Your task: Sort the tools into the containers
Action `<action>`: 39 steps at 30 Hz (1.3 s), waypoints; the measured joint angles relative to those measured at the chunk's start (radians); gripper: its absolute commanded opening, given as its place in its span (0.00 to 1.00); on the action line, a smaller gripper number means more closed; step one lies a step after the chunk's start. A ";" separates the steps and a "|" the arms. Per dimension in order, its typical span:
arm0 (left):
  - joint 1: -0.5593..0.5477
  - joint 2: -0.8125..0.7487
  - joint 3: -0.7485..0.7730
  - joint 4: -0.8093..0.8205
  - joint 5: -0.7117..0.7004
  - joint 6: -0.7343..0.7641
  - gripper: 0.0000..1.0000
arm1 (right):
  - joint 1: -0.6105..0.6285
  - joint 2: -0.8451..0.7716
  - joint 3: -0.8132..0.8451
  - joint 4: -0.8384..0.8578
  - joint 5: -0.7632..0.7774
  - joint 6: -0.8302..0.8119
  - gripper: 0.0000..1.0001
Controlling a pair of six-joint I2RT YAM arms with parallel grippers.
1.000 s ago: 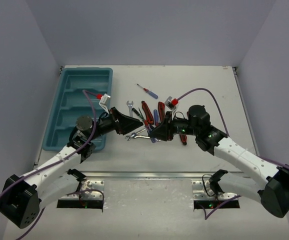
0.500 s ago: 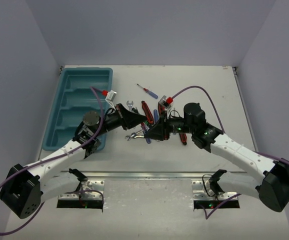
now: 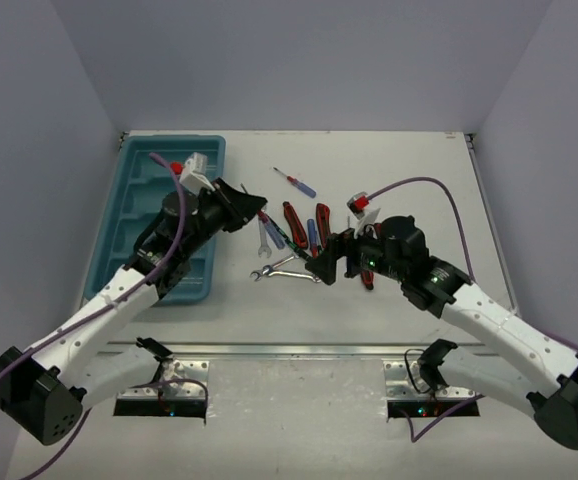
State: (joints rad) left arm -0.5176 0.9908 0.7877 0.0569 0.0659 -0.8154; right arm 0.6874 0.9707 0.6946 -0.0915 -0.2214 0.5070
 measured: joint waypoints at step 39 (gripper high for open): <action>0.713 1.158 0.689 0.270 -0.238 -0.192 0.83 | -0.002 0.007 0.005 -0.290 0.274 -0.094 0.99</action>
State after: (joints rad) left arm 0.1959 2.1488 1.4762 0.3272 -0.1722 -1.0075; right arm 0.6857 0.9775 0.6999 -0.3816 0.0529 0.4131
